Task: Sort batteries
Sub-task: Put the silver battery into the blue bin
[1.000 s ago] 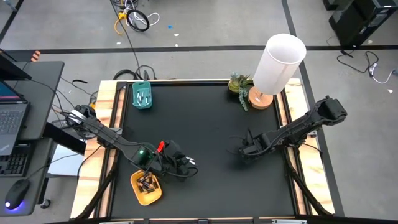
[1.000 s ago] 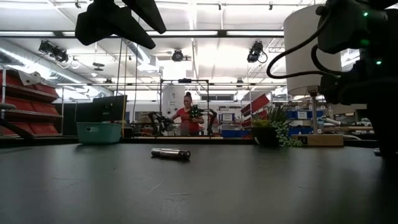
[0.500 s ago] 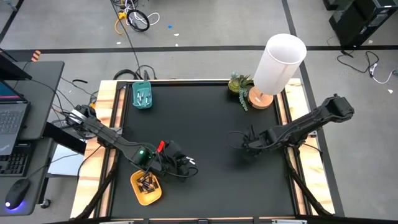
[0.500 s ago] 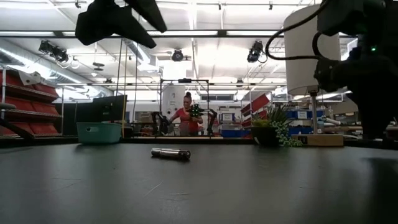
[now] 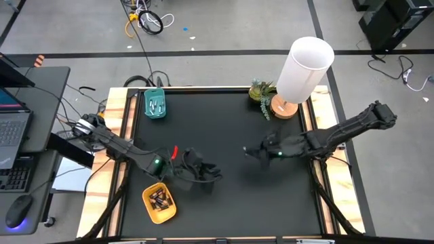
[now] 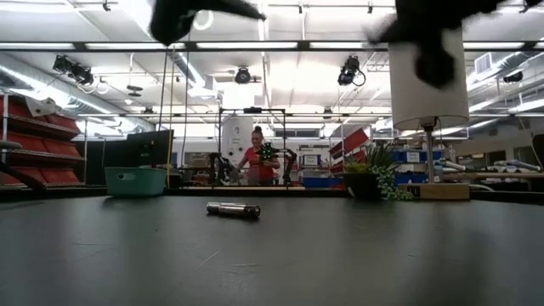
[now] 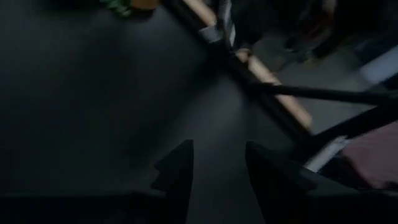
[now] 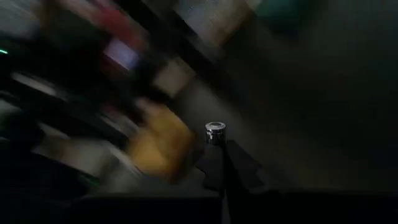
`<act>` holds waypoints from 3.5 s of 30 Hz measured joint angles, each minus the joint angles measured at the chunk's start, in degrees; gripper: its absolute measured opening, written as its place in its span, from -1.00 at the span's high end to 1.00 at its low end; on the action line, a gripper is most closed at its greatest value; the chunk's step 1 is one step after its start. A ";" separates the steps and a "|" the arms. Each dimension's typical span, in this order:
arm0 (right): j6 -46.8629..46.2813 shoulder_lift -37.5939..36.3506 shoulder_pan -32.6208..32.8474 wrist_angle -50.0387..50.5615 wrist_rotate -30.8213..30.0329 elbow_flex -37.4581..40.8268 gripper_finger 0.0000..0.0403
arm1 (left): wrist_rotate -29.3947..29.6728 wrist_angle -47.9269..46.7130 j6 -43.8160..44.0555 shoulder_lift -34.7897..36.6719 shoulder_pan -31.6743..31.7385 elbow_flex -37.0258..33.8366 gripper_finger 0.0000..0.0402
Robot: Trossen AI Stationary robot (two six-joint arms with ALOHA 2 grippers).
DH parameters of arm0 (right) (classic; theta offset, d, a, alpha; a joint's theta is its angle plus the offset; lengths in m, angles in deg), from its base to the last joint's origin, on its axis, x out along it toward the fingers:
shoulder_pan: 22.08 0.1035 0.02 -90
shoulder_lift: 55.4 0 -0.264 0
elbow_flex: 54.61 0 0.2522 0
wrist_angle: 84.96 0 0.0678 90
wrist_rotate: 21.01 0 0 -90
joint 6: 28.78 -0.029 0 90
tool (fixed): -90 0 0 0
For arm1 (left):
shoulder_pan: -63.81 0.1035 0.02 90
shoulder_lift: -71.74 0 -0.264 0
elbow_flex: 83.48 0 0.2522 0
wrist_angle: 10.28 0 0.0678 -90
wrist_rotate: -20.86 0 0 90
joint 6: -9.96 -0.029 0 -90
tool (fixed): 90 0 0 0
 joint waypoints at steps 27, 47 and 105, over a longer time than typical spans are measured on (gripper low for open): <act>17.54 7.01 -1.67 -18.45 1.36 -12.50 1.00 | -10.74 30.68 -23.38 0.00 10.83 0.00 -0.06; 15.30 6.81 -2.80 -15.47 2.71 -12.56 0.97 | -9.45 31.26 -29.18 0.00 14.22 0.00 0.83; 35.43 -2.85 -27.75 2.39 27.95 -12.49 0.50 | -32.32 -34.46 -26.40 20.08 78.32 -11.53 0.79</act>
